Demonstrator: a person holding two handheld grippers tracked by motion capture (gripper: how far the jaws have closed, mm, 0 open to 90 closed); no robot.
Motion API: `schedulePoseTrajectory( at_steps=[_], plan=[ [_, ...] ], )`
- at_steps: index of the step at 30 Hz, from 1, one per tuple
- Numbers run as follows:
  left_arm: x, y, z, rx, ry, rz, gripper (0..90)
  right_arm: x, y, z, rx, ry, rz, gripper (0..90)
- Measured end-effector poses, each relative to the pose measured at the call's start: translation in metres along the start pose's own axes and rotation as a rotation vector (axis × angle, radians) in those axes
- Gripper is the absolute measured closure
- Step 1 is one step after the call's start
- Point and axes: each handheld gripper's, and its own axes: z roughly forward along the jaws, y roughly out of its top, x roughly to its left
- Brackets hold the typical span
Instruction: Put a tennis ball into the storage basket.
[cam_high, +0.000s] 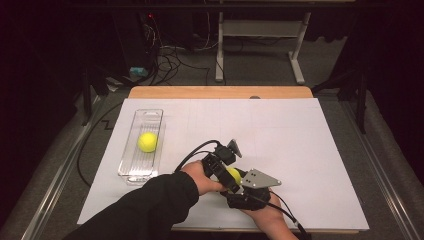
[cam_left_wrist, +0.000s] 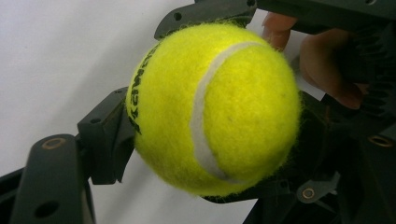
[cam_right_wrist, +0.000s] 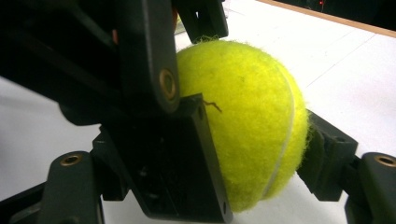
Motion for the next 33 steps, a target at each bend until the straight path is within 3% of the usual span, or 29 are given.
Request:
schedulePoseTrajectory(
  at_steps=[8,14,17,24,33],
  plan=[
    [-0.003,0.000,-0.001,-0.015,0.012,-0.019,26.3,0.001,0.001,0.001,-0.014,-0.008,-0.008,24.8],
    [0.000,-0.002,-0.005,-0.017,0.035,-0.024,26.4,-0.002,-0.001,0.000,-0.022,-0.021,0.014,3.3],
    [0.005,-0.003,-0.009,-0.022,0.043,-0.028,26.3,-0.004,-0.002,-0.002,-0.018,-0.020,0.024,0.0],
    [0.021,-0.012,-0.020,-0.031,0.082,-0.076,26.4,-0.016,-0.011,-0.015,-0.007,-0.046,0.016,0.0],
    [0.044,-0.029,-0.038,-0.033,0.115,-0.127,26.4,-0.045,-0.021,-0.040,-0.024,-0.135,0.076,0.0]
  ],
)
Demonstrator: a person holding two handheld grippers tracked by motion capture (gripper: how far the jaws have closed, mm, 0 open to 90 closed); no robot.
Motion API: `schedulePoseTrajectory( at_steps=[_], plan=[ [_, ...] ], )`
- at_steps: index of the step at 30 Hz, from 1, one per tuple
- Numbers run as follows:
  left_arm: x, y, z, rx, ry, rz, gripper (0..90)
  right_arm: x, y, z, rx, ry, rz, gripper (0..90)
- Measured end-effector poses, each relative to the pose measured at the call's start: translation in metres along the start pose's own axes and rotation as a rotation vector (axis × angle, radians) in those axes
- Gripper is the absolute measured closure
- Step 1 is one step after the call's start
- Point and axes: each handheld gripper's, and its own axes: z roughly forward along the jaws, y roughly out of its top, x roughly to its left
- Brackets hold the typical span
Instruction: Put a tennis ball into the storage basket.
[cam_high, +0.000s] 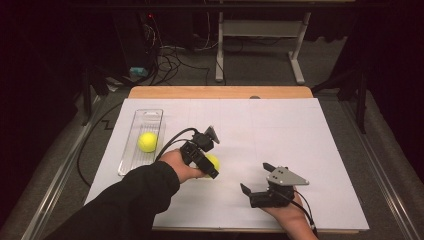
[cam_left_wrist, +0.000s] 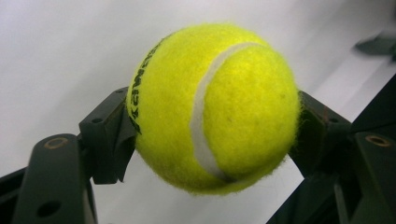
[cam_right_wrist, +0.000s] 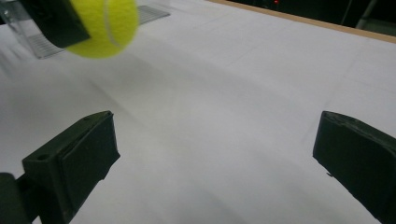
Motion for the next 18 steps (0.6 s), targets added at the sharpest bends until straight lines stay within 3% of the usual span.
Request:
schedulePoseTrajectory(
  at_steps=[9,18],
  plan=[
    [0.030,-0.021,-0.022,-0.007,0.031,-0.053,26.4,-0.028,-0.009,-0.024,-0.011,-0.083,0.027,0.0],
    [0.063,-0.052,-0.049,-0.025,0.063,-0.131,26.4,-0.043,-0.018,-0.041,-0.018,-0.125,0.052,0.0]
  ],
)
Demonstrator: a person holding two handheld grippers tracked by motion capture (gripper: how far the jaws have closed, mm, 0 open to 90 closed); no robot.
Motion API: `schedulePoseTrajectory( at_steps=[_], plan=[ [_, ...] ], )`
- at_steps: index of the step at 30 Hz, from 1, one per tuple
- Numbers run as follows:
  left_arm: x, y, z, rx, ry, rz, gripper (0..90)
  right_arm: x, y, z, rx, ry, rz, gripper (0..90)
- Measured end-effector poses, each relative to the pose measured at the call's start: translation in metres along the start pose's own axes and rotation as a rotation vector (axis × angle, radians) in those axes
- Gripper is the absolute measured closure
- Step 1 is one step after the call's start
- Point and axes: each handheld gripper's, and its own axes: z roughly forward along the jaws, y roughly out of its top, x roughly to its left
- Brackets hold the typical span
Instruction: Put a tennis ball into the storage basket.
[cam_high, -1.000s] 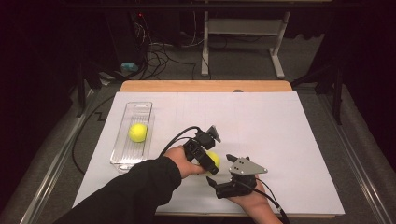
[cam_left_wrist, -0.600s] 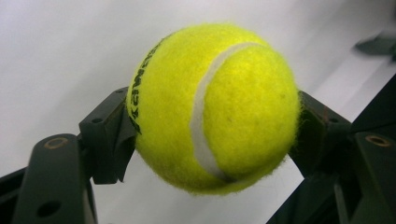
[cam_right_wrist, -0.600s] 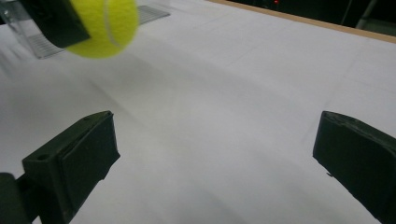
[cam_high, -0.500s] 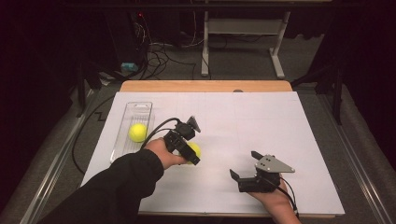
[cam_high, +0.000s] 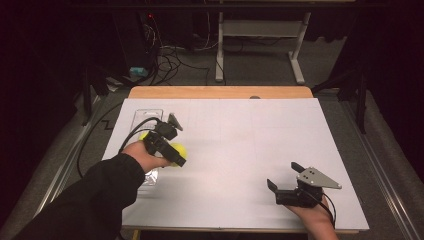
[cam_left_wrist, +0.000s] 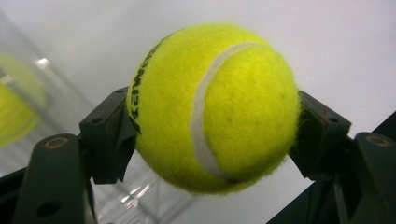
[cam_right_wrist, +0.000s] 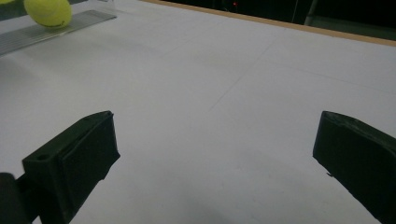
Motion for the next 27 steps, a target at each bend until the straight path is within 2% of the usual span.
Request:
schedulePoseTrajectory(
  at_steps=[11,16,21,27],
  plan=[
    [0.045,-0.038,-0.025,-0.003,0.054,-0.100,26.4,-0.003,-0.003,-0.007,-0.001,-0.010,-0.003,0.0],
    [0.060,-0.051,-0.032,-0.003,0.072,-0.143,26.4,-0.004,-0.004,-0.007,0.001,-0.015,-0.004,0.0],
    [0.066,-0.054,-0.031,0.011,0.082,-0.157,26.4,-0.004,-0.004,-0.006,0.002,-0.013,-0.006,0.0],
    [0.068,-0.052,-0.020,0.035,0.089,-0.160,26.3,-0.003,-0.004,-0.005,0.008,-0.014,-0.012,0.0]
  ],
)
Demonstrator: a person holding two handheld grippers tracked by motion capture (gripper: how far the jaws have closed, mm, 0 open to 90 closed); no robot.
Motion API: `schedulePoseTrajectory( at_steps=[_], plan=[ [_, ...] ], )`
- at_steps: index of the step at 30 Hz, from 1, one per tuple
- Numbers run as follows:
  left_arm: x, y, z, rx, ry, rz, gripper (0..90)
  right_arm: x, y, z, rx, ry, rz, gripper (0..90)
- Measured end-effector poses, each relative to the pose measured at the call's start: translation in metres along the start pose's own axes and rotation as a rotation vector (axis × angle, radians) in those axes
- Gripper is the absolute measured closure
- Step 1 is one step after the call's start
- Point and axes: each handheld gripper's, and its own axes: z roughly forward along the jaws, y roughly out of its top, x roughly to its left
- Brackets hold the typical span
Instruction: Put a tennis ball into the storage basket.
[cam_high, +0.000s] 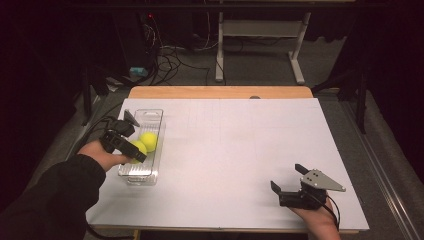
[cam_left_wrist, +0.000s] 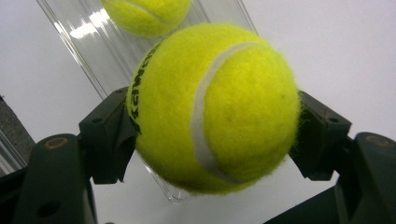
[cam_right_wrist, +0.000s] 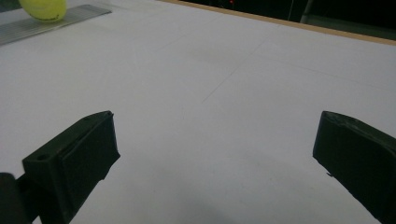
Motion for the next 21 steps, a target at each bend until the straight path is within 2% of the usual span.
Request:
schedulePoseTrajectory(
  at_steps=[9,13,21],
  plan=[
    [0.004,0.002,0.025,0.038,0.009,-0.015,26.1,0.002,-0.001,0.002,0.011,0.007,-0.007,0.1],
    [0.004,0.003,0.033,0.055,0.009,-0.007,26.0,0.002,-0.001,0.003,0.013,0.007,-0.009,0.3],
    [0.002,0.004,0.030,0.050,0.017,-0.002,25.8,0.002,-0.002,0.003,0.016,0.008,-0.013,0.4]
  ],
)
